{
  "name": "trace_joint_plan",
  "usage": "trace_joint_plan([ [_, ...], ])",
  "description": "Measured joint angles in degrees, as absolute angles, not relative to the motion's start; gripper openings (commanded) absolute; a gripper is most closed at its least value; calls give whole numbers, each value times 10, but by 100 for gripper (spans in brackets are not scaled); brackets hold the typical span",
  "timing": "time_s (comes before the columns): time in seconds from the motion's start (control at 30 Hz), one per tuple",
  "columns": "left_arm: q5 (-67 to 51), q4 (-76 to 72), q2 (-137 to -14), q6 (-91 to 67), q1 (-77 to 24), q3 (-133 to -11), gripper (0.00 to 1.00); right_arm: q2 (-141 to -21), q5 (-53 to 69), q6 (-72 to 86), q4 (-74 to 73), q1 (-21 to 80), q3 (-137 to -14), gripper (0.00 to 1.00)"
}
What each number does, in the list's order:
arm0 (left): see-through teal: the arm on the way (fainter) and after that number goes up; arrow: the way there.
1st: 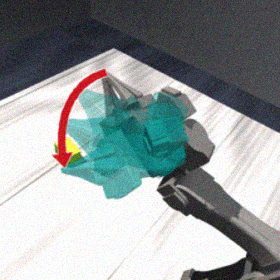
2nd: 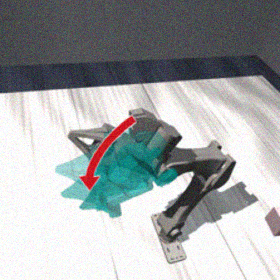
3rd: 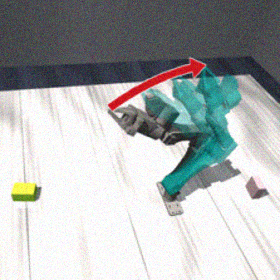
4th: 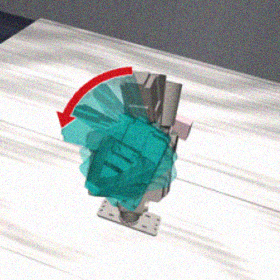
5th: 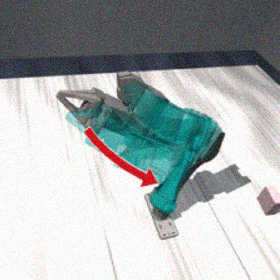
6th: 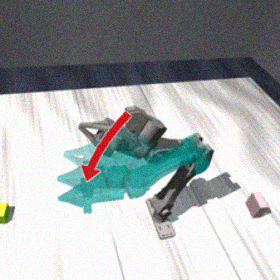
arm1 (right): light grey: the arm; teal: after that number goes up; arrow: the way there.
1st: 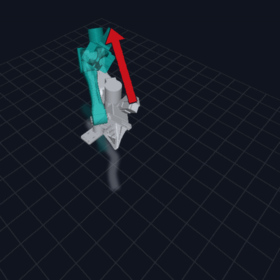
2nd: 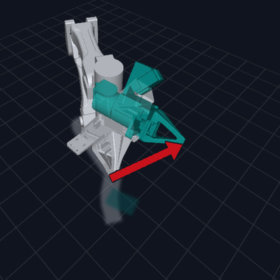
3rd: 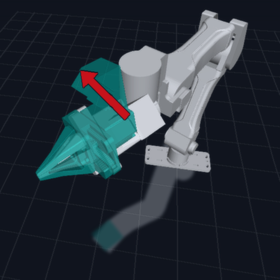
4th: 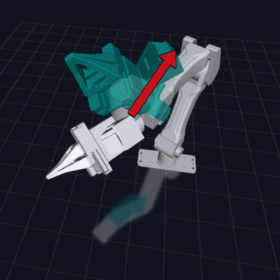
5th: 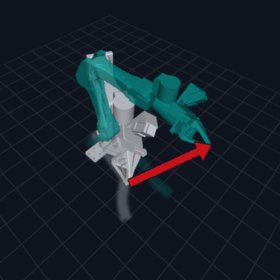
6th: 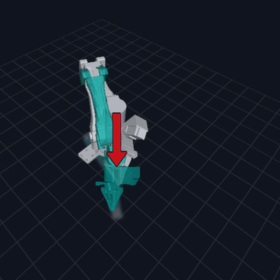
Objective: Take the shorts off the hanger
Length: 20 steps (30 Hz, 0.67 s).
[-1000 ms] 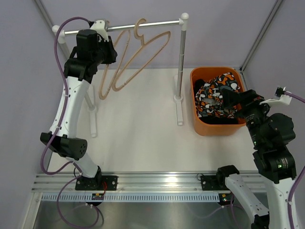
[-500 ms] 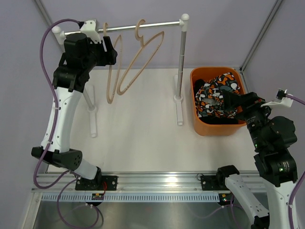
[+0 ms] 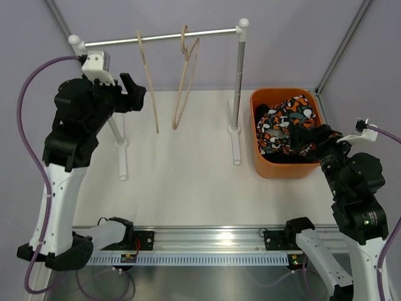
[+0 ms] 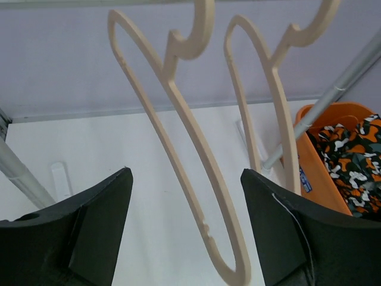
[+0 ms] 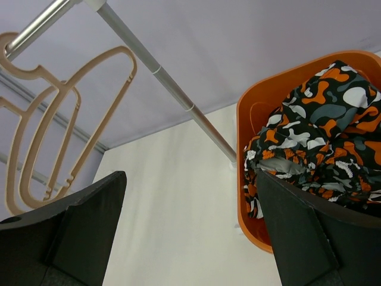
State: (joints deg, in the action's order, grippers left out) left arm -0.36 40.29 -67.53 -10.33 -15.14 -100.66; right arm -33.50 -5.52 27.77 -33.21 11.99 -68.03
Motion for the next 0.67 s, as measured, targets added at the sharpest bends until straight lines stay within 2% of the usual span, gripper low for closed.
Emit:
trace_joint_plan([
  [0.33, -34, 392, -457, -116, -202, -799, 79, -305, 7, 260, -335, 120, -641, 99],
  [0.67, -61, 401, -366, -111, -203, -672, 80, -283, 32, 254, -342, 120, -620, 100],
])
